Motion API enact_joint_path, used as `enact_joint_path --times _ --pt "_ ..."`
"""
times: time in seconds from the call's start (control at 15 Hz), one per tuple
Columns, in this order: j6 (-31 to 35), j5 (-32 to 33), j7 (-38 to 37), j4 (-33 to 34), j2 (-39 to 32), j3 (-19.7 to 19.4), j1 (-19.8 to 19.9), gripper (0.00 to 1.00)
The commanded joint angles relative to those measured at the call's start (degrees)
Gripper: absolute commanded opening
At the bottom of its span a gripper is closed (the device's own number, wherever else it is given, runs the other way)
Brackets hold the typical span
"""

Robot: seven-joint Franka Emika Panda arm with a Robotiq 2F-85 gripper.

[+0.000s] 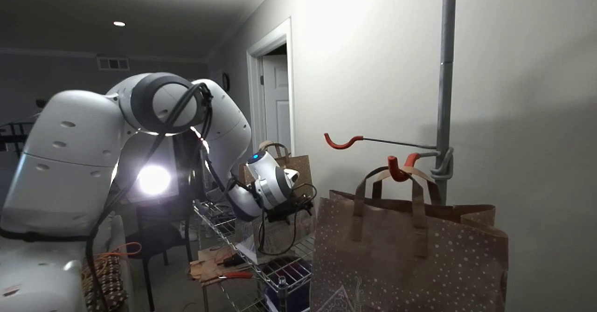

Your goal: Move the brown bags to the metal rack

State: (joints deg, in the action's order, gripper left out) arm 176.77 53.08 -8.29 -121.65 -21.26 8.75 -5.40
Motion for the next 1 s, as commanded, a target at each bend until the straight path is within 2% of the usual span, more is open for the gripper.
enact_joint_path --times 0.0,0.07,0.13,0.2,0.6,0.8,0.93 --pt "2.03 -1.41 4.8 0.76 -1.27 3.2 2.74 1.0" --pt "2.34 -1.72 5.76 0.98 -1.67 4.21 3.44 1.0" --pt "3.73 -6.07 9.83 0.65 -1.93 2.78 1.47 1.0" --pt "3.96 -4.26 9.43 1.3 -3.13 7.19 5.26 1.0" --pt "1.57 -7.02 16.66 4.66 -8.35 17.09 11.1 1.0" --pt "-1.43 -6.18 17.61 5.11 -7.99 18.21 12.53 1.0" --pt "-4.91 -4.83 17.12 4.37 -5.39 15.98 12.01 1.0"
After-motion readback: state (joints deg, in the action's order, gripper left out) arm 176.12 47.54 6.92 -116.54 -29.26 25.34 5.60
